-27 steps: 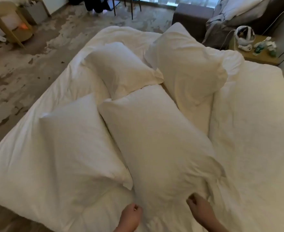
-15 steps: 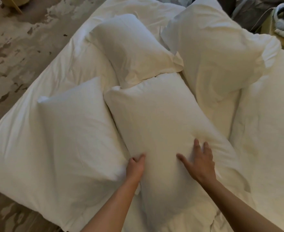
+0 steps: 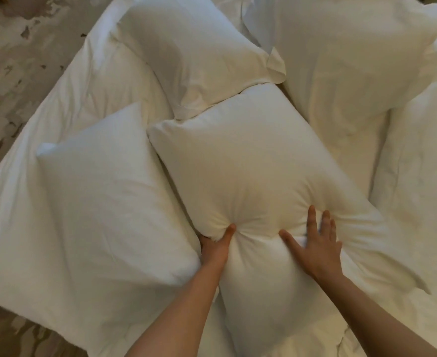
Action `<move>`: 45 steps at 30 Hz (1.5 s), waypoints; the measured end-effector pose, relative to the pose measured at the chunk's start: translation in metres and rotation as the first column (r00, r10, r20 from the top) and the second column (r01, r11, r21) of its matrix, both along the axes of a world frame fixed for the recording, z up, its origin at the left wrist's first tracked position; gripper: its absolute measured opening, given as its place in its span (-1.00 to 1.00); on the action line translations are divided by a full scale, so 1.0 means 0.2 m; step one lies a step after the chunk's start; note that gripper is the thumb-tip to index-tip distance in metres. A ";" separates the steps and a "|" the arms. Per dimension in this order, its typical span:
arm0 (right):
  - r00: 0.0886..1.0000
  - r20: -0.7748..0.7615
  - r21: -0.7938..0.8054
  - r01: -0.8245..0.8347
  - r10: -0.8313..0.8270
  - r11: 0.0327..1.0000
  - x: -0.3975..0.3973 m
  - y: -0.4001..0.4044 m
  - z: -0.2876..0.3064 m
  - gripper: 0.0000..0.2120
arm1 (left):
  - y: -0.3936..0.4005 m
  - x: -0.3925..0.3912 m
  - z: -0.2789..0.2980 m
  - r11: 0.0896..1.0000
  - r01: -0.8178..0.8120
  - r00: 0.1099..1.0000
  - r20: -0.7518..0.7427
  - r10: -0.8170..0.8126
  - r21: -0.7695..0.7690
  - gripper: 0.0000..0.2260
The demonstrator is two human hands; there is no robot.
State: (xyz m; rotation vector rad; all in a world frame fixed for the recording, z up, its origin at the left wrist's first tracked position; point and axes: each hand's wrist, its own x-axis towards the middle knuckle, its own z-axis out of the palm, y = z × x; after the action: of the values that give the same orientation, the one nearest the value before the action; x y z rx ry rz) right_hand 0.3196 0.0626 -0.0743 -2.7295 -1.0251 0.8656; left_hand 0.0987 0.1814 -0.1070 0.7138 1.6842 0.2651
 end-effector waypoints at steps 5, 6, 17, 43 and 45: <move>0.999 -0.035 0.020 0.035 -0.035 0.999 0.02 -0.04 0.05 0.01 | -0.08 0.06 0.04 0.990 -0.099 0.995 0.043 0.095 0.097 0.06; 0.998 -0.048 0.021 0.051 -0.050 0.998 0.03 -0.05 0.07 0.02 | -0.09 0.07 0.07 0.988 -0.100 0.995 0.037 0.096 0.120 -0.01; 0.946 -0.245 0.169 0.259 -0.214 0.951 0.16 -0.32 0.44 0.10 | -0.19 0.22 0.85 0.812 0.242 0.965 -0.042 -0.260 0.531 -0.62; 0.647 0.516 0.407 -0.762 0.561 0.504 -0.29 -0.79 1.00 -0.45 | -0.96 -0.58 1.51 -0.326 0.933 -0.079 -0.794 -0.603 0.155 -0.55; 0.647 0.526 0.357 -0.757 0.552 0.547 -0.40 -0.82 0.93 -0.42 | -1.02 -0.66 1.43 -0.239 0.956 -0.011 -0.792 -0.610 0.171 -0.53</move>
State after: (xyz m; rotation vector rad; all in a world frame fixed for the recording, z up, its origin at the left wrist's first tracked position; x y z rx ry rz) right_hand 0.2387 -0.1021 0.1115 -1.9757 -2.0924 0.0194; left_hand -0.0334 -0.0221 0.1784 2.6989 0.8516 -0.3376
